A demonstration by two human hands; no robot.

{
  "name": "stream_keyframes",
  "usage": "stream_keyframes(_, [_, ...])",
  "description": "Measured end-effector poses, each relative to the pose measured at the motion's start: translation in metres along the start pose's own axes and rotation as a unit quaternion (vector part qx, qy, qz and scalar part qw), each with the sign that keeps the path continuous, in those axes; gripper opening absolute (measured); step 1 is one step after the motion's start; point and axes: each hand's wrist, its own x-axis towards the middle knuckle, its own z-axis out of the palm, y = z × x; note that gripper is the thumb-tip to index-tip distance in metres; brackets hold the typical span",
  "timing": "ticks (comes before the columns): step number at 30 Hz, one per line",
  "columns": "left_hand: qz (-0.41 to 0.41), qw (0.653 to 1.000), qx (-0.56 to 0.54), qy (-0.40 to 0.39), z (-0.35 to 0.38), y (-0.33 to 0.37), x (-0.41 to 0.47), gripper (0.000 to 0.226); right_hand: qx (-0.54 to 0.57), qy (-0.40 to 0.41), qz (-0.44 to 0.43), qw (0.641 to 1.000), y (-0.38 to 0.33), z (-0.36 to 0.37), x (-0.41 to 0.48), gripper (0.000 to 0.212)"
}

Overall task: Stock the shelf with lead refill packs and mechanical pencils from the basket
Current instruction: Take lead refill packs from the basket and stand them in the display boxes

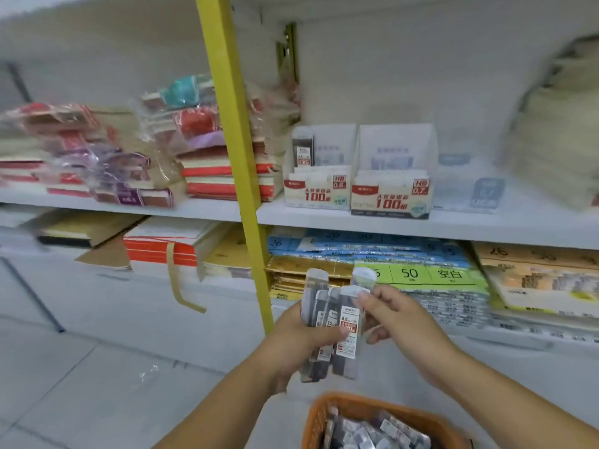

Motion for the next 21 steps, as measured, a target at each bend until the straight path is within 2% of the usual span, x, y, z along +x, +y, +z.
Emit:
stream_keyframes(3, [0.033, 0.999, -0.002, 0.020, -0.010, 0.038, -0.001, 0.038, -0.026, -0.005, -0.032, 0.999, -0.042, -0.010, 0.013, 0.024])
stream_keyframes(6, [0.058, 0.997, -0.013, 0.039, -0.012, 0.060, 0.005, 0.031, -0.038, 0.002, -0.065, 0.997, -0.069, -0.019, 0.027, 0.010])
stream_keyframes(12, [0.067, 0.993, -0.055, 0.085, -0.008, 0.064, 0.020, 0.026, 0.065, 0.050, -0.068, 0.994, -0.067, -0.027, 0.043, 0.014])
stream_keyframes(15, [0.074, 0.990, -0.082, 0.092, -0.008, 0.063, 0.024, 0.028, 0.052, 0.059, -0.076, 0.994, -0.067, -0.029, 0.045, 0.020])
stream_keyframes(21, [0.090, 0.985, -0.105, 0.107, -0.003, 0.066, 0.023, 0.034, 0.042, 0.088, -0.109, 0.989, -0.069, -0.027, 0.044, 0.017])
